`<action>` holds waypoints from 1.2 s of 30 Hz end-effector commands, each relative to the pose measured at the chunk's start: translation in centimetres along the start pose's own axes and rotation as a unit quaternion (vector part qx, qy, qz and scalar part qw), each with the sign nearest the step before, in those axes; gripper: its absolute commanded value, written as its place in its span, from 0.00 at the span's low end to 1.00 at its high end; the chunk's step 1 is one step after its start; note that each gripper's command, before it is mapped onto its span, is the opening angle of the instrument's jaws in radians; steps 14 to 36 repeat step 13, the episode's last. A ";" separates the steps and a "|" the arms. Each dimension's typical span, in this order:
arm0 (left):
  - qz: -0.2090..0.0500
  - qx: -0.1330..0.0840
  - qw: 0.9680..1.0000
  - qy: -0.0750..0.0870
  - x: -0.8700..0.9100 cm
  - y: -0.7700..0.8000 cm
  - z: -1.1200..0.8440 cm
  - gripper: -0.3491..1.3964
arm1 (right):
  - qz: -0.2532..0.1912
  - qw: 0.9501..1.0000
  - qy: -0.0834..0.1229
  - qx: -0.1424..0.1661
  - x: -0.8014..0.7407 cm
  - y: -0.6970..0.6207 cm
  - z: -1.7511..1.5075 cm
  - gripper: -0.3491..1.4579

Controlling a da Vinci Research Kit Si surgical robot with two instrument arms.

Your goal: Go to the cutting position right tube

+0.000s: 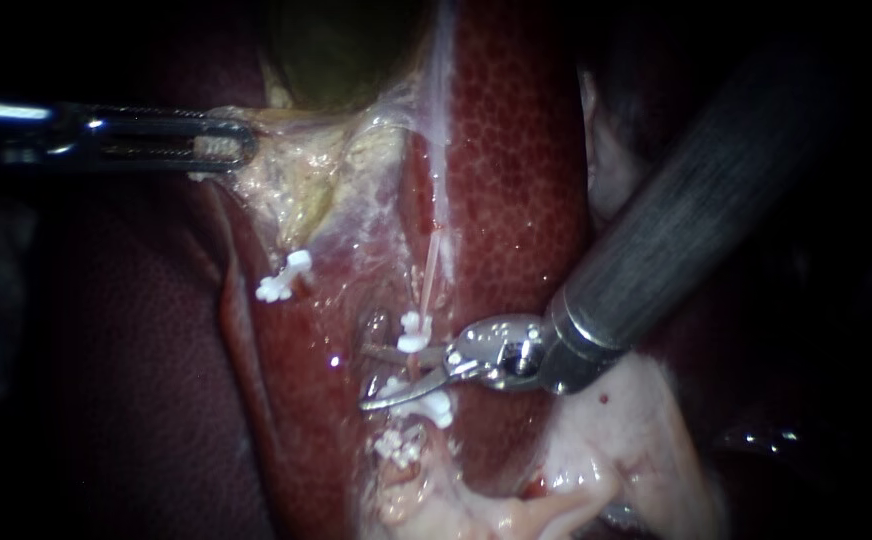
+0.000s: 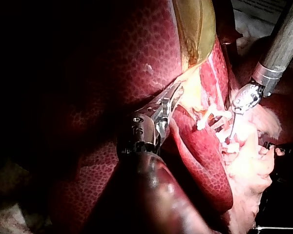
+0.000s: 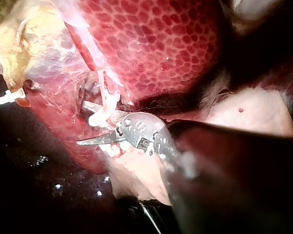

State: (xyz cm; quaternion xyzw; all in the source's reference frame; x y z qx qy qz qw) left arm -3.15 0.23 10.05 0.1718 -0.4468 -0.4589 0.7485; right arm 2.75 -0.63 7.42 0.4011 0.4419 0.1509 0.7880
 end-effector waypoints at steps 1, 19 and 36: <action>0.000 0.000 1.000 0.000 0.00 0.00 0.00 0.00 | 0.000 1.000 0.000 0.000 0.00 0.00 0.00 0.93; 0.000 0.000 1.000 0.000 0.00 -0.01 0.01 0.00 | -0.001 1.000 -0.001 0.001 -0.01 -0.01 -0.01 0.94; 0.000 0.000 1.000 0.000 0.00 -0.01 0.01 0.00 | -0.001 1.000 -0.001 0.001 -0.01 -0.01 -0.01 0.94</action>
